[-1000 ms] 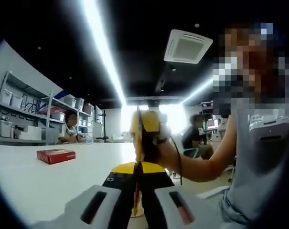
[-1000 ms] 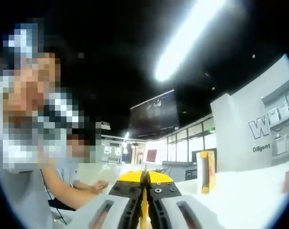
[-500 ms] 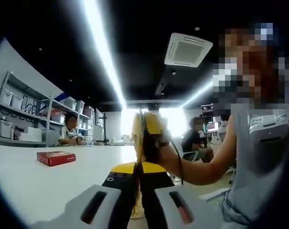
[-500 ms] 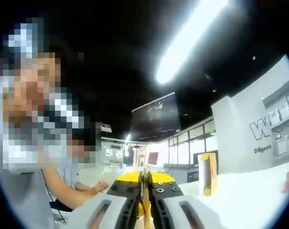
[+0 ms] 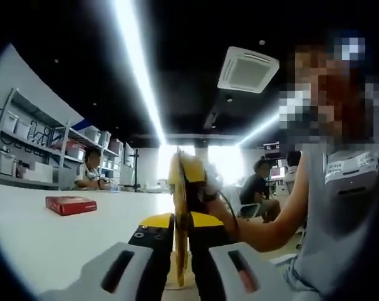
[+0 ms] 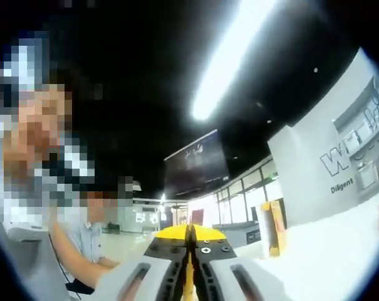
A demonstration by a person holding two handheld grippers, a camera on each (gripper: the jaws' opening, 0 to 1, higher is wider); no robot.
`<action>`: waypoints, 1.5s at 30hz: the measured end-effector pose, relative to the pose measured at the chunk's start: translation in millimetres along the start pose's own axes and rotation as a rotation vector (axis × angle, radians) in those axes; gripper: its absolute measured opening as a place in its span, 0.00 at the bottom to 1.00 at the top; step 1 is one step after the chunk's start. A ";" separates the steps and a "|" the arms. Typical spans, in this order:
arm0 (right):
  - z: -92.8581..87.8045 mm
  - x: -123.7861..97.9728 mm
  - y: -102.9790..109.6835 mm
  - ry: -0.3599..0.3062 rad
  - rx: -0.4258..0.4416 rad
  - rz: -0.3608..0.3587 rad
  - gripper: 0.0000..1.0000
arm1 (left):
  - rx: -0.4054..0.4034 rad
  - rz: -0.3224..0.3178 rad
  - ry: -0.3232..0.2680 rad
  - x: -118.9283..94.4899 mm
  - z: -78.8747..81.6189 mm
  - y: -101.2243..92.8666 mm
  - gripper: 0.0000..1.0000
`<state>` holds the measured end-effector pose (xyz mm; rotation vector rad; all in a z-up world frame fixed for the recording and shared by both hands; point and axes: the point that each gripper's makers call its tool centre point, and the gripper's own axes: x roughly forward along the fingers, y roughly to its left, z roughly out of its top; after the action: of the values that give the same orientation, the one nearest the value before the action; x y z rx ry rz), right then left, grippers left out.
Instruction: Tear open the coffee pouch, take out the coffee, and pour the coffee from the pouch into the cup
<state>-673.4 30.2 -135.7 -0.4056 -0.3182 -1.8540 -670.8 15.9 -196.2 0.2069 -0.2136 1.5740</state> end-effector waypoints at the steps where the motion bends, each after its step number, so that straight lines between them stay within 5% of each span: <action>1: 1.2 0.8 4.0 0.001 -0.022 0.008 0.01 | -0.004 -0.003 -0.005 -0.4 0.9 -0.2 0.14; 10: 11.3 0.9 11.0 0.002 -0.100 0.016 0.02 | 0.021 -0.010 0.025 2.8 -5.2 -1.1 0.08; 13: 9.8 -0.1 15.0 -0.006 -0.012 0.055 0.04 | 0.034 -0.008 0.034 2.0 -5.9 -0.5 0.06; 21: -0.1 -9.2 4.3 0.013 0.006 0.024 0.09 | 0.041 -0.010 0.059 3.5 -9.7 -1.8 0.05; 28: 4.1 -10.6 -0.2 0.003 -0.047 -0.007 0.01 | 0.021 -0.009 0.021 3.0 -2.4 -2.4 0.14; 34: 2.9 -12.1 4.3 -0.031 -0.164 0.001 0.01 | 0.033 -0.002 0.031 1.4 -3.6 -0.8 0.06; 37: 0.9 -13.9 2.7 -0.034 -0.160 0.004 0.03 | 0.055 0.004 0.043 1.3 -5.6 -0.6 0.05; 40: 1.7 -14.3 3.7 -0.047 -0.021 0.022 0.10 | 0.063 0.005 0.042 1.3 -5.6 -0.5 0.05; 43: -4.6 -11.2 6.1 -0.032 -0.020 0.026 0.14 | 0.065 0.003 0.042 1.3 -5.9 -0.7 0.05; 45: -12.1 -10.3 6.7 -0.018 -0.047 0.017 0.07 | 0.068 0.003 0.046 1.7 -7.1 -0.6 0.05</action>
<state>-665.5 32.0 -151.0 -0.4568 -0.2830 -1.8453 -670.2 19.4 -202.6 0.2234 -0.1248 1.5888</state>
